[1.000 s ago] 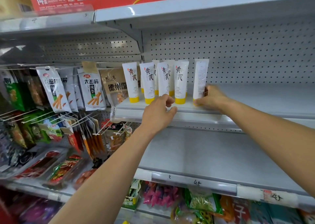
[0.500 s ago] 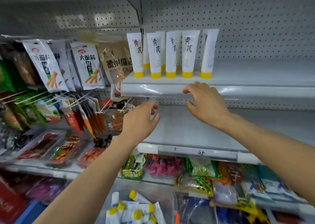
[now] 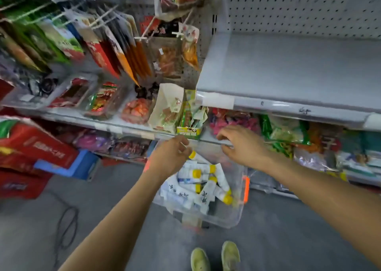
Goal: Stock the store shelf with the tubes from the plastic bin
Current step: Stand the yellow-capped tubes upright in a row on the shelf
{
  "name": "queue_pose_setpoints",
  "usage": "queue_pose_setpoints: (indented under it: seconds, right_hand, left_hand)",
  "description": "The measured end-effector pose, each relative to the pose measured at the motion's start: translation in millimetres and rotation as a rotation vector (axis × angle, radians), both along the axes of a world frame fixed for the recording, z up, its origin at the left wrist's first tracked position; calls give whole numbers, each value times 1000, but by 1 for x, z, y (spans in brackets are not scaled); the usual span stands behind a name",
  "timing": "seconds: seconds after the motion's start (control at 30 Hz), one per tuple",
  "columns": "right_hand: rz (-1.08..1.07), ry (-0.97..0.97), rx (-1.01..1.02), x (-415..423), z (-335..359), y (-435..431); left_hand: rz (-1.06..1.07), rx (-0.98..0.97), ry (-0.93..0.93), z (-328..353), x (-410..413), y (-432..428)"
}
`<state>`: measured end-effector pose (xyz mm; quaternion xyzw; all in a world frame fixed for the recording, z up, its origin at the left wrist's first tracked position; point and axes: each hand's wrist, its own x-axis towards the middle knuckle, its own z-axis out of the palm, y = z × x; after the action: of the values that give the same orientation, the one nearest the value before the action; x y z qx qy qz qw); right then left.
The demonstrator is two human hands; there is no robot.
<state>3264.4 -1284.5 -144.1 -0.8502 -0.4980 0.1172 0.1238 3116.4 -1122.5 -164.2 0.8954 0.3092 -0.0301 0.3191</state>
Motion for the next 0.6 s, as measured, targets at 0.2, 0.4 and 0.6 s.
queue_pose_setpoints:
  seconds: [0.2,0.4,0.6]
  right_hand:
    - [47,174,-277,-9,-117,15]
    - [55,251,-483,-12,-224,22]
    - [237,131,-618,-14,-292,33]
  left_hand:
    - [168,-205,140,-114,-12,7]
    - [543,-739,211,-207,9,6]
    - [1080,-1113,95,-270,45,7]
